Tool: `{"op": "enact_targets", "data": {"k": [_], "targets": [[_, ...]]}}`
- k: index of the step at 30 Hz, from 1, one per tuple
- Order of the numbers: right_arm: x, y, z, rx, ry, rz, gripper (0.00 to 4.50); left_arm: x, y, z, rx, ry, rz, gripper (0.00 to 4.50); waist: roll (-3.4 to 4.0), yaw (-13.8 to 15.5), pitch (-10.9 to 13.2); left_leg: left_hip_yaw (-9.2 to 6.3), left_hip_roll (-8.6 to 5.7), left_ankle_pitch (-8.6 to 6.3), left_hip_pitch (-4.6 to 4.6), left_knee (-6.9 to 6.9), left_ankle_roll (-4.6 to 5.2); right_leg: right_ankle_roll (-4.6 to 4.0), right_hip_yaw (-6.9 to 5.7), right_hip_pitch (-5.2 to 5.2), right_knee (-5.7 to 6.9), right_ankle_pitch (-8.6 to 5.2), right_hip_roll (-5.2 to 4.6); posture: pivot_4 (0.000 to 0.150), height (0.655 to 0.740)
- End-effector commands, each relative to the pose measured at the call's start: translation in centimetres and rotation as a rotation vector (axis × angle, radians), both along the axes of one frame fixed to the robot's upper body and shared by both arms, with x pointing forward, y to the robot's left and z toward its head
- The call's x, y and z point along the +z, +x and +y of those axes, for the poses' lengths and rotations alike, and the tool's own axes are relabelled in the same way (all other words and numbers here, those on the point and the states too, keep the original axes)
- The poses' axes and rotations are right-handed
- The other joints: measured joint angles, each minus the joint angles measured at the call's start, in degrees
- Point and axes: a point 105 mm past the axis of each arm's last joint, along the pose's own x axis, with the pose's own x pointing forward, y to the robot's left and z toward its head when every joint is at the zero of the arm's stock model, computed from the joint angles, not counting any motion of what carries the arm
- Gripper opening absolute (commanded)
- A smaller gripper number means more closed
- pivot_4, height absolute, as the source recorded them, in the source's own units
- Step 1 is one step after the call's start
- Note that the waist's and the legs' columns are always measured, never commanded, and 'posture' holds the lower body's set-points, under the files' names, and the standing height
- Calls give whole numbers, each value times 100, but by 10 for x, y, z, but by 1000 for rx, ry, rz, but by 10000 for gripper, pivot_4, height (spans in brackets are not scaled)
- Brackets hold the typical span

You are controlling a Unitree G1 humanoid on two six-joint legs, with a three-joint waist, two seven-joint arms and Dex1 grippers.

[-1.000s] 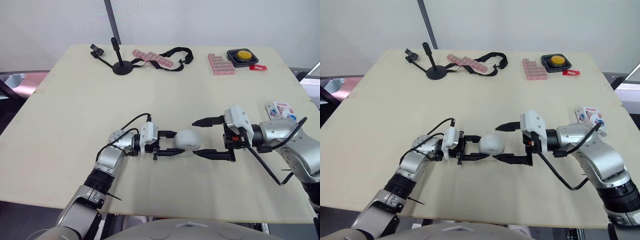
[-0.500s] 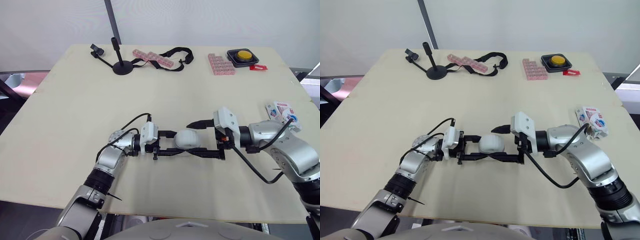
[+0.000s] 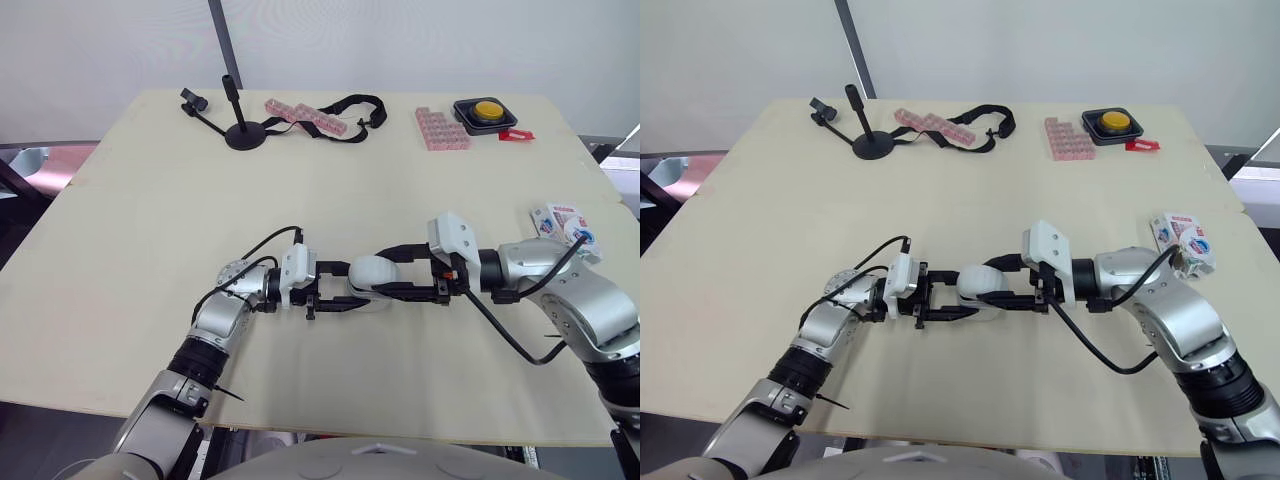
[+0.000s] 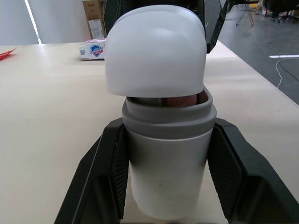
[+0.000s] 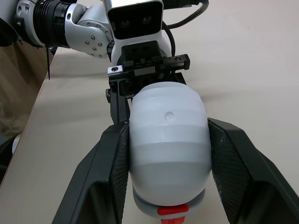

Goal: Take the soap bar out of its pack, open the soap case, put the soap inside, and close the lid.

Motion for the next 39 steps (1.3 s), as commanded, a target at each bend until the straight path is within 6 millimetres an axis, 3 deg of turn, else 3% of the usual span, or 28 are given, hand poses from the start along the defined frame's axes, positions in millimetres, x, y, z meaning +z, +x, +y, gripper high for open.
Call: {"op": "enact_targets", "data": {"k": [1,9,39], "targets": [[11,-7,4,56,-15,-38,19597,-8,2,2,22,40,17,18726,0,2,0,0,0,0,0,0,0,0,0,0,0,0,0,1500,7395],[9,-12,7,86,-85,0,19597,-9,1,2,22,40,17,18726,0,3,0,0,0,0,0,0,0,0,0,0,0,0,0,1500,7395],[-4,-6,4,45,-177,50,19597,-9,1,0,34,33,19,18726,0,12,0,0,0,1,1,0,-3,0,1,6,1,0,0,1500,7395]]}}
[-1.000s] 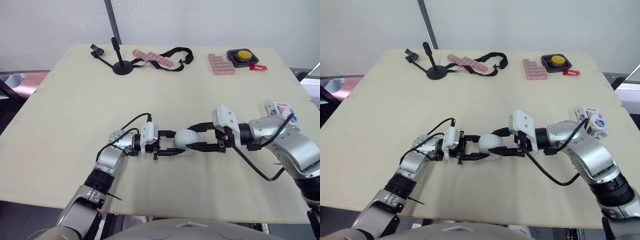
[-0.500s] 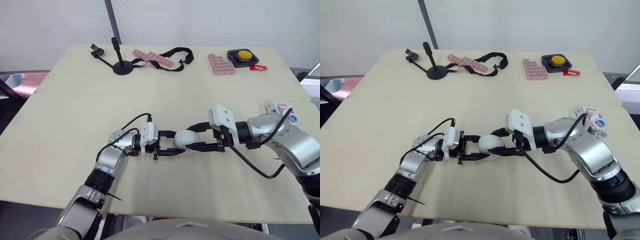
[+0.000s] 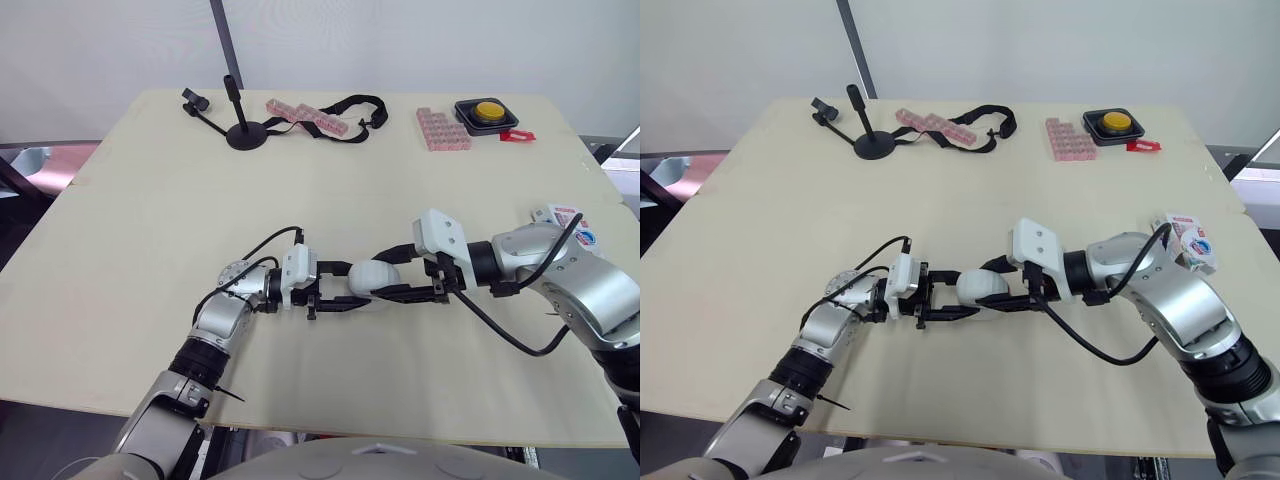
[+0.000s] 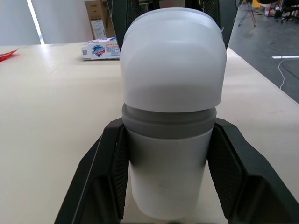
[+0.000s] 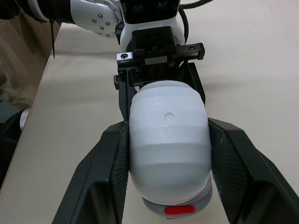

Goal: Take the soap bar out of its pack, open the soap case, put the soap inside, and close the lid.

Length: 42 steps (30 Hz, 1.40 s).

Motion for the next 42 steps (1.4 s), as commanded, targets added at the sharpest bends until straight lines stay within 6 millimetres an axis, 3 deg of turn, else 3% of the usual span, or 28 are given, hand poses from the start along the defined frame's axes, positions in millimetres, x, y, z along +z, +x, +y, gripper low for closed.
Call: {"op": "enact_targets", "data": {"k": [1,13,14,19,30,42], "targets": [[-8,-3,-3,2,-34,49,19597,-8,1,1,26,37,17,18726,0,0,0,0,0,0,1,0,0,0,0,1,0,0,0,1500,7395],[-7,-4,-2,12,-23,90,19597,-9,1,1,22,37,16,18726,0,-1,-1,0,0,0,3,0,0,0,0,5,-1,0,0,1500,7395],[-6,-4,-2,14,-21,81,29734,-9,1,1,22,37,16,18726,-1,0,-1,0,0,0,3,0,0,0,0,4,-1,0,0,1500,7395],[-3,-1,1,14,-20,49,44489,-9,0,2,23,38,17,18726,0,-1,0,0,0,0,0,1,0,0,0,0,1,0,1,1500,7395],[0,4,-2,-7,-20,16,44489,-9,0,1,21,39,21,18726,0,-1,0,0,0,1,1,1,-1,0,1,0,1,0,1,1500,7395],[3,11,-25,-83,-10,7,44489,-10,-1,1,16,43,20,18726,0,4,0,0,0,1,0,1,-2,0,1,0,1,0,1,1500,7395]]}}
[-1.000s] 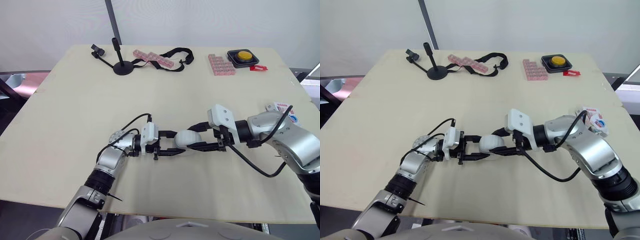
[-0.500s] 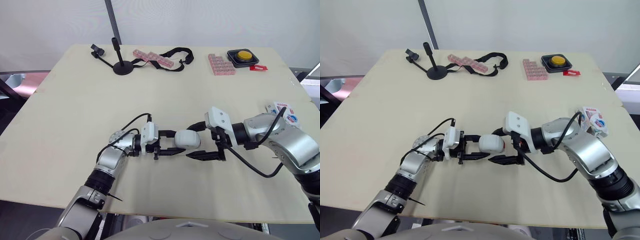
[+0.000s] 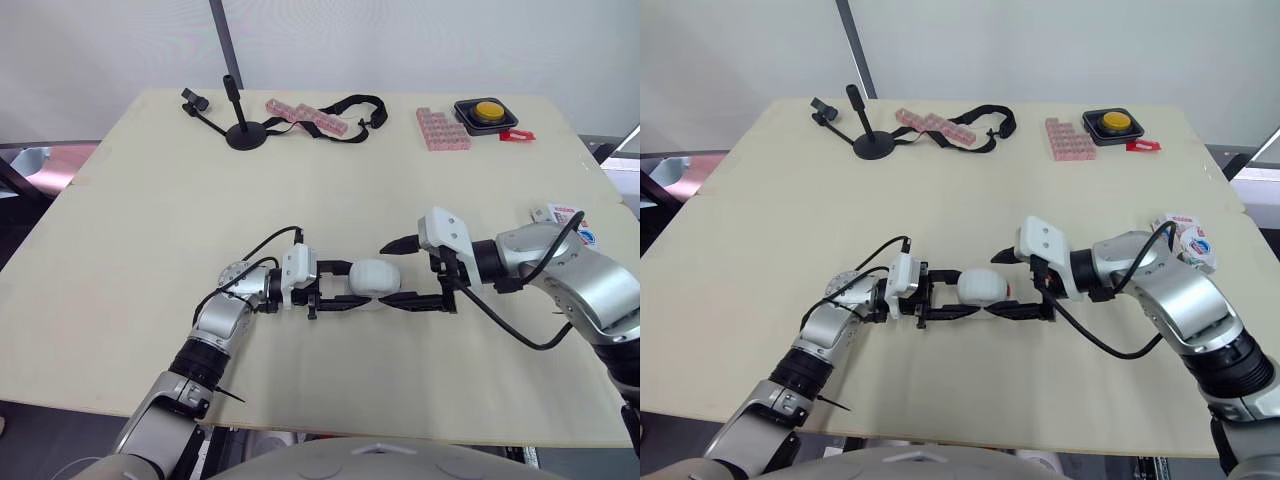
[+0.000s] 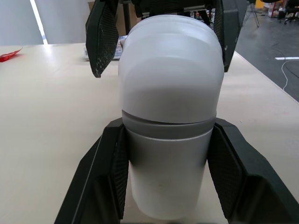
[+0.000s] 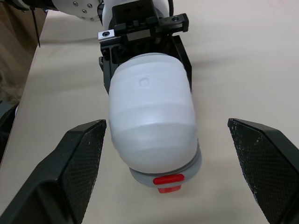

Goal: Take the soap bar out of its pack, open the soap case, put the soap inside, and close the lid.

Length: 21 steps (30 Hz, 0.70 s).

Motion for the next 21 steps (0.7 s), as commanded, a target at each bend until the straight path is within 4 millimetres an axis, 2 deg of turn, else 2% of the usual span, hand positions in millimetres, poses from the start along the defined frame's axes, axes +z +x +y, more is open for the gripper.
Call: {"op": "enact_targets", "data": {"k": [1,11,15,21], "targets": [[9,0,-17,-38,10,-27,44489,-10,-1,2,6,47,18,18726,0,9,0,0,0,0,0,0,0,0,0,0,-1,0,0,1500,7395],[-6,-21,-59,-86,35,40,44489,-9,0,3,9,48,18,18726,-2,1,1,0,0,-1,-3,-1,1,0,0,1,-7,0,0,1500,7395],[-26,-29,-84,-151,92,40,44489,-9,0,3,4,49,16,18726,-6,5,2,0,7,-11,-5,-1,18,0,-2,1,-10,0,-2,1500,7395],[-56,-37,-106,-246,129,-6,44489,-10,1,4,3,51,15,18726,-5,-21,2,0,8,-13,-2,0,28,-1,-3,0,-6,-1,-4,1500,7395]]}}
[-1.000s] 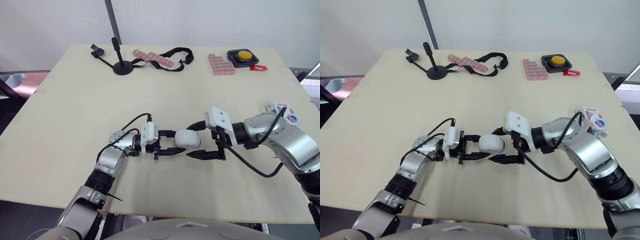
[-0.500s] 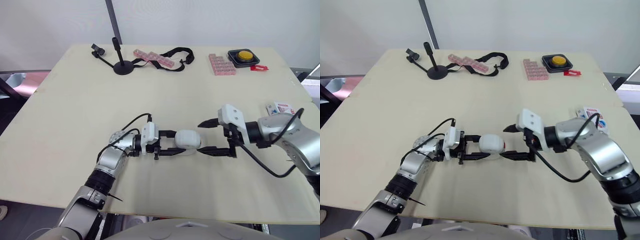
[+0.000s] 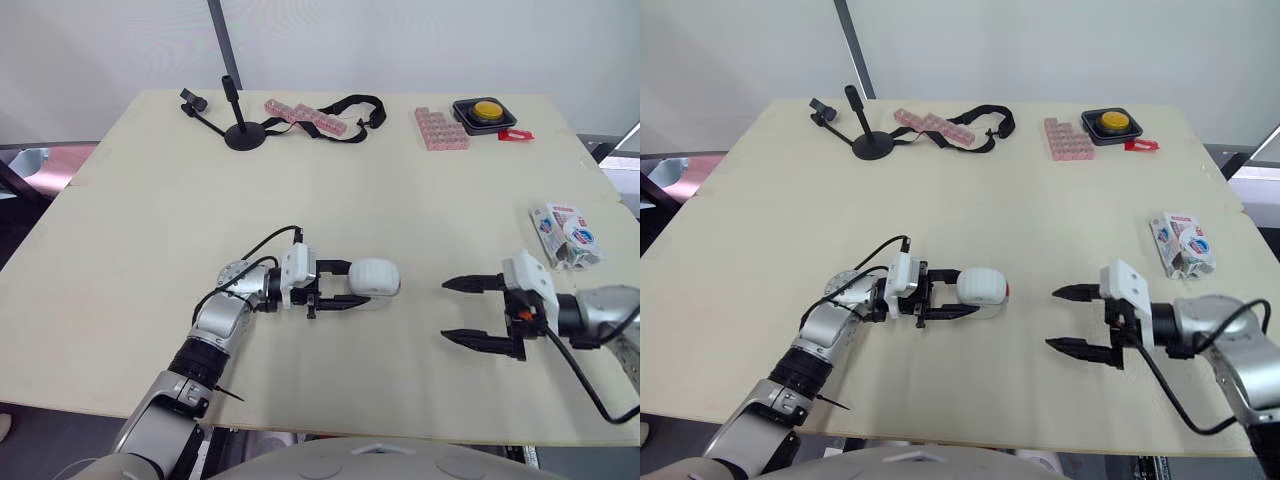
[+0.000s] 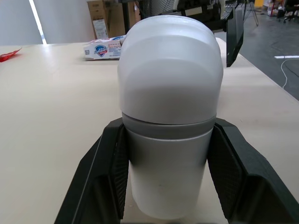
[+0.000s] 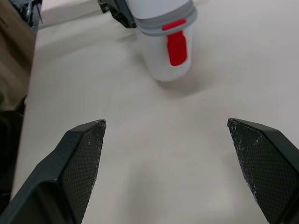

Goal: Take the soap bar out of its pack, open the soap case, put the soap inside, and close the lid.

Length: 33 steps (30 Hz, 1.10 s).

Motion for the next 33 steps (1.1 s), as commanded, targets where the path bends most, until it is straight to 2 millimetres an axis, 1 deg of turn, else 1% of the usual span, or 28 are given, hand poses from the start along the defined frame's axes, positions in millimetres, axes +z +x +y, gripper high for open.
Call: {"op": "enact_targets", "data": {"k": [1,7,10,12,15,16,17,18,19,21,22,23,24,25,26,29,31,33], "targets": [[-7,-2,-12,-40,-12,-73,44489,-10,0,3,4,47,17,18726,-1,-1,0,0,0,0,-1,0,2,0,0,0,0,0,0,1500,7395],[-21,-3,-25,-126,-4,-110,44489,-10,1,4,5,49,17,18726,0,-21,0,0,0,-1,0,1,10,-1,0,0,2,0,-3,1500,7395],[-20,-1,-32,-138,-25,-177,44489,-10,1,4,6,51,18,18726,0,-27,0,0,2,0,0,1,13,-1,-1,1,2,0,-5,1500,7395],[-15,1,-31,-117,-36,-237,44489,-11,0,4,6,53,19,18726,0,-31,0,0,1,-1,0,1,15,-1,-1,1,2,0,-5,1500,7395],[1,7,-25,-95,14,-290,35967,-11,-1,4,5,54,20,18726,0,-53,0,0,1,0,0,1,17,-1,-1,1,2,0,-5,1500,7395],[8,10,-21,-83,30,-311,32171,-11,-1,4,5,54,21,18726,0,-54,0,-1,0,1,1,1,19,-1,-1,1,4,0,-5,1500,7395],[17,14,-16,-70,43,-338,30177,-11,-1,4,4,54,21,18726,0,-56,0,-1,0,1,1,1,20,-1,-1,2,4,0,-5,1500,7395],[24,17,-12,-60,57,-359,26113,-11,-1,4,5,53,21,18726,1,-64,0,-1,1,2,2,1,20,-1,-1,2,5,0,-5,1500,7395],[34,21,-5,-46,77,-384,21831,-11,0,4,5,53,21,18726,1,-66,0,-1,1,2,3,1,21,-1,-1,2,6,0,-5,1500,7395],[49,25,7,-18,111,-420,16863,-11,0,4,5,52,20,18726,1,-65,0,-1,1,3,3,1,22,-1,-1,2,8,0,-5,1500,7395],[58,27,14,0,132,-437,12895,-11,0,4,4,52,20,18726,1,-62,0,-2,1,3,4,1,22,-1,-1,1,8,0,-5,1500,7395],[66,28,22,18,150,-451,10141,-10,0,4,4,51,19,18726,1,-59,0,-2,1,3,4,1,22,-1,-2,2,8,0,-5,1500,7395],[74,28,30,40,173,-461,6714,-11,0,4,4,51,19,18726,1,-51,0,-3,1,3,3,0,22,0,-2,2,7,0,-4,1500,7395],[81,28,38,62,191,-469,2295,-11,0,4,4,51,18,18726,1,-47,0,-5,1,4,4,0,21,0,-4,2,6,0,-4,1500,7395],[88,26,47,89,210,-474,279,-11,0,4,4,51,18,18726,1,-44,0,-6,1,4,4,0,21,0,-5,0,6,0,-4,1500,7395],[102,20,69,162,246,-474,279,-10,0,3,5,51,17,18726,1,-40,0,-6,-1,4,4,0,20,0,-5,-3,6,0,-3,1500,7395],[106,14,80,200,257,-459,279,-10,0,3,6,50,17,18726,1,-29,0,-6,-2,5,5,0,18,0,-5,-3,6,0,-3,1500,7395],[104,9,91,235,240,-428,279,-10,0,3,8,50,16,18726,0,-25,1,-6,-4,12,4,-1,4,1,-4,-3,4,0,-3,1500,7395]]}}
